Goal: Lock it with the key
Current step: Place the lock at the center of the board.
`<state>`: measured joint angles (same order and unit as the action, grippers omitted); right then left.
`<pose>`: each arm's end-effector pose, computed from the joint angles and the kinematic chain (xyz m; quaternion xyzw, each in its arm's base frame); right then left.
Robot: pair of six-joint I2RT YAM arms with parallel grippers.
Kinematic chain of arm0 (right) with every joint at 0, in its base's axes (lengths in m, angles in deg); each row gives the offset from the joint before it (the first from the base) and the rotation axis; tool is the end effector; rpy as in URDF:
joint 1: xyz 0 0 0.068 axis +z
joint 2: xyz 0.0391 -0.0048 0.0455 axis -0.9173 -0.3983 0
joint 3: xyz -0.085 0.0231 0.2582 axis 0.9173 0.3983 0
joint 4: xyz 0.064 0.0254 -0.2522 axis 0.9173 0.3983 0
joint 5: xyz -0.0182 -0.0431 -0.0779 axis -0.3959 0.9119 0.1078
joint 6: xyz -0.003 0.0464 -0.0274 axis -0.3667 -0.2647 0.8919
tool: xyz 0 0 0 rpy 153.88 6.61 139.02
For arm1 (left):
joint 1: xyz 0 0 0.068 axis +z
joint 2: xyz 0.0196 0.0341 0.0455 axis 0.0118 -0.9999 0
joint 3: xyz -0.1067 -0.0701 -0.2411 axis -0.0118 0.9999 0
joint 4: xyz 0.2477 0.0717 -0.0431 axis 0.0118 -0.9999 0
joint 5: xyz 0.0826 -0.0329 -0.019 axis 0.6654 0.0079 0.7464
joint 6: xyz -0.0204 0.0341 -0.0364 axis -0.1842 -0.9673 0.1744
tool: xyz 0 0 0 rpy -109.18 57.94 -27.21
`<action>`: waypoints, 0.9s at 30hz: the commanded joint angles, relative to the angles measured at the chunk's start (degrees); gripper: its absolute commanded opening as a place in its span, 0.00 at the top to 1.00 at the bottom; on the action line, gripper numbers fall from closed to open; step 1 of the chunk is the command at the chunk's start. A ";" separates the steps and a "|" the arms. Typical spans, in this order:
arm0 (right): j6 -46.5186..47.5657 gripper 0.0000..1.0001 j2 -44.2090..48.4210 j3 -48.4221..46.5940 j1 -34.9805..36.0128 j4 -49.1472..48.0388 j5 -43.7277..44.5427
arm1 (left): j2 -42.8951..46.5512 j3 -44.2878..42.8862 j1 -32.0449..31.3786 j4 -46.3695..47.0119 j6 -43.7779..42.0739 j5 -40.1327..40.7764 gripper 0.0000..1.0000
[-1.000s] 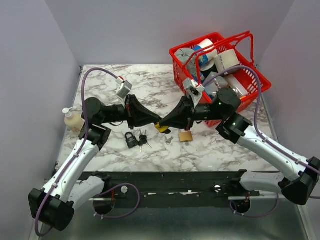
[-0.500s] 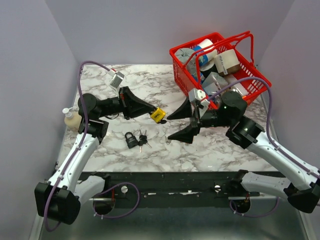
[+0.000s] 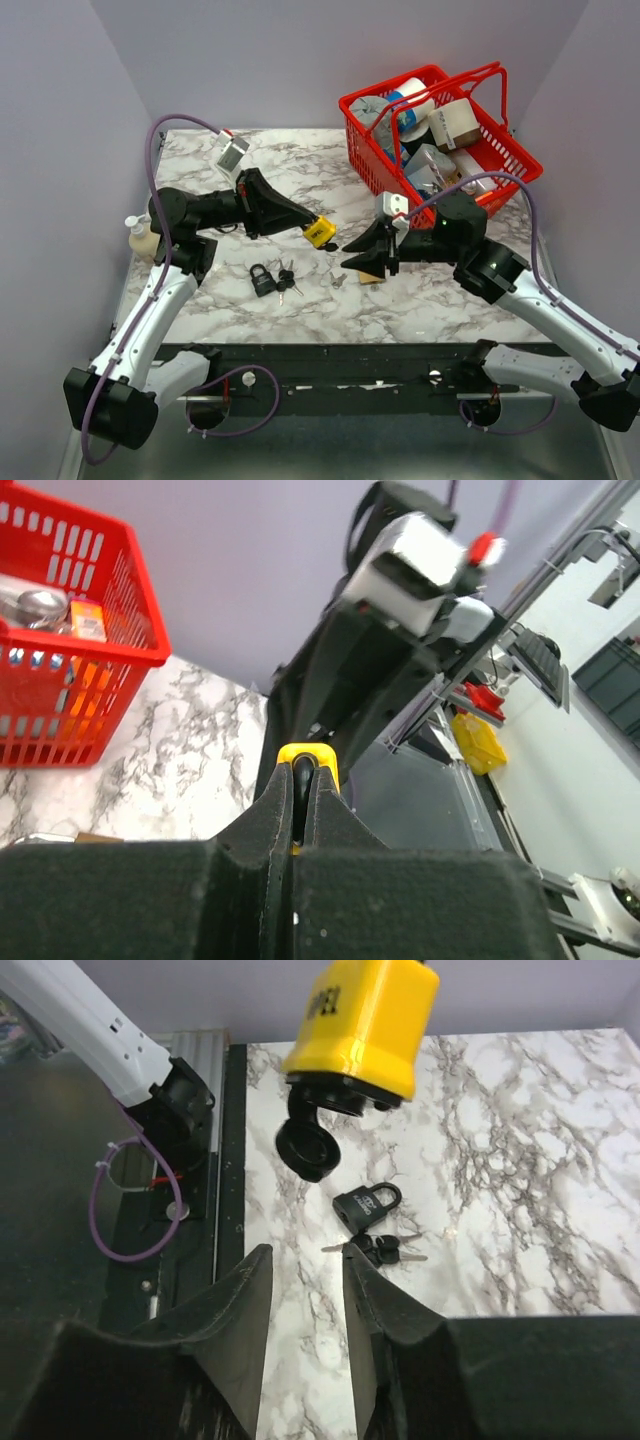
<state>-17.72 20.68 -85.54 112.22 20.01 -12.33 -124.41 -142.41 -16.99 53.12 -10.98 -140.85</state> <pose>0.1371 0.1724 0.3905 -0.5291 0.5364 0.4231 0.5033 0.1910 -0.0899 0.4177 0.2777 0.5685 -0.6646 0.3974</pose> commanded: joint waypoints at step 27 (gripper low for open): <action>-24.33 0.86 -6.35 -3.14 0.28 -18.99 -7.43 | 2.01 -1.83 -4.07 2.44 -4.96 0.91 1.00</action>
<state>-38.20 15.13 -86.19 112.22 4.49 -19.45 -123.71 -144.20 -20.58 54.06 -13.67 -140.85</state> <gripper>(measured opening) 0.147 0.039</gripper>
